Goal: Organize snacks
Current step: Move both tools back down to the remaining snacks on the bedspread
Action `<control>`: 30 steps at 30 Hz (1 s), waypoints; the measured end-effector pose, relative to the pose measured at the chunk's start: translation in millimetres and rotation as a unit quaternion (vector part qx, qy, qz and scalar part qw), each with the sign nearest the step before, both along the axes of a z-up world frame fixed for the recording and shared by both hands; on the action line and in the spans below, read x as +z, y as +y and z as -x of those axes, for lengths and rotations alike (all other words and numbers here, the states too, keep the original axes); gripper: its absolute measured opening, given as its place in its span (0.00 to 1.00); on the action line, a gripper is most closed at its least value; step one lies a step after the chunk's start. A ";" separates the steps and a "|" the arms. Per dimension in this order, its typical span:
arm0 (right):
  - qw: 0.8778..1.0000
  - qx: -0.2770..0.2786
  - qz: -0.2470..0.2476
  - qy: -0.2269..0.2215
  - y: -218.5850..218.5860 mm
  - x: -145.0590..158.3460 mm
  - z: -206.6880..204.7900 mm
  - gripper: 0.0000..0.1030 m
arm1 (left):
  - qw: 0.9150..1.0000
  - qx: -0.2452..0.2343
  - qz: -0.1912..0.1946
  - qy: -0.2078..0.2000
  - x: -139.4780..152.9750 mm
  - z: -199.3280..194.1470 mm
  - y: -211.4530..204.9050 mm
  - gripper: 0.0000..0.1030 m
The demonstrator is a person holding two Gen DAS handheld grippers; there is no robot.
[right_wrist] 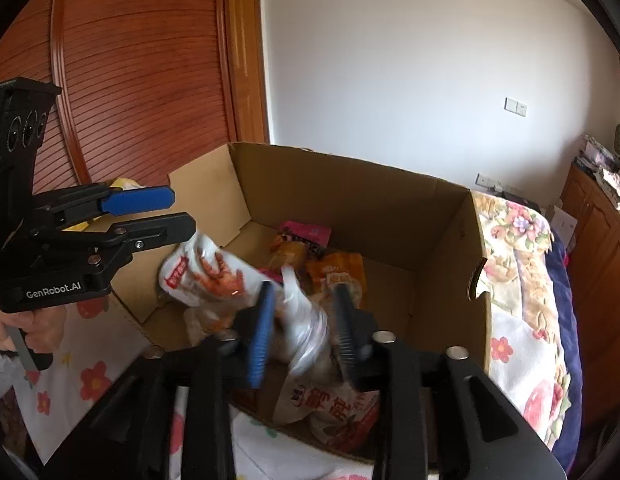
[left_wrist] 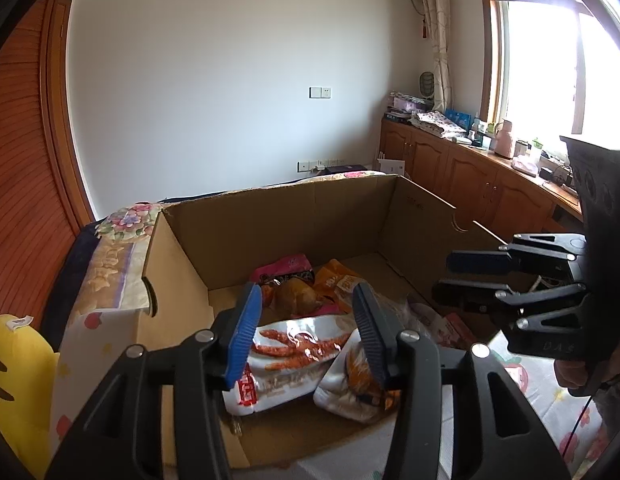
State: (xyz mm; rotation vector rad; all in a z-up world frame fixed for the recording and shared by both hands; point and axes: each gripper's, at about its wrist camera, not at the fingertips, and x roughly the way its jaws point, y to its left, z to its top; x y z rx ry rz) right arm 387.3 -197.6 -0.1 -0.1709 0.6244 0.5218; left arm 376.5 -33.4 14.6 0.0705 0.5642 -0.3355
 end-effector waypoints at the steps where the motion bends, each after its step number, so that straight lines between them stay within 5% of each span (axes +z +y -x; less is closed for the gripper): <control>1: 1.000 -0.002 -0.001 -0.001 -1.1 1.2 1.0 0.36 | 1.000 0.000 -0.001 -0.001 1.8 3.9 -0.6 0.46; 16: 0.999 -0.029 -0.010 -0.040 -39.7 53.6 92.5 0.36 | 1.000 -0.016 -0.007 -0.004 16.2 90.3 -10.4 0.50; 30: 0.997 -0.066 -0.026 -0.023 -71.3 17.0 171.2 0.46 | 0.999 -0.027 -0.015 0.044 -28.7 172.2 -20.3 0.51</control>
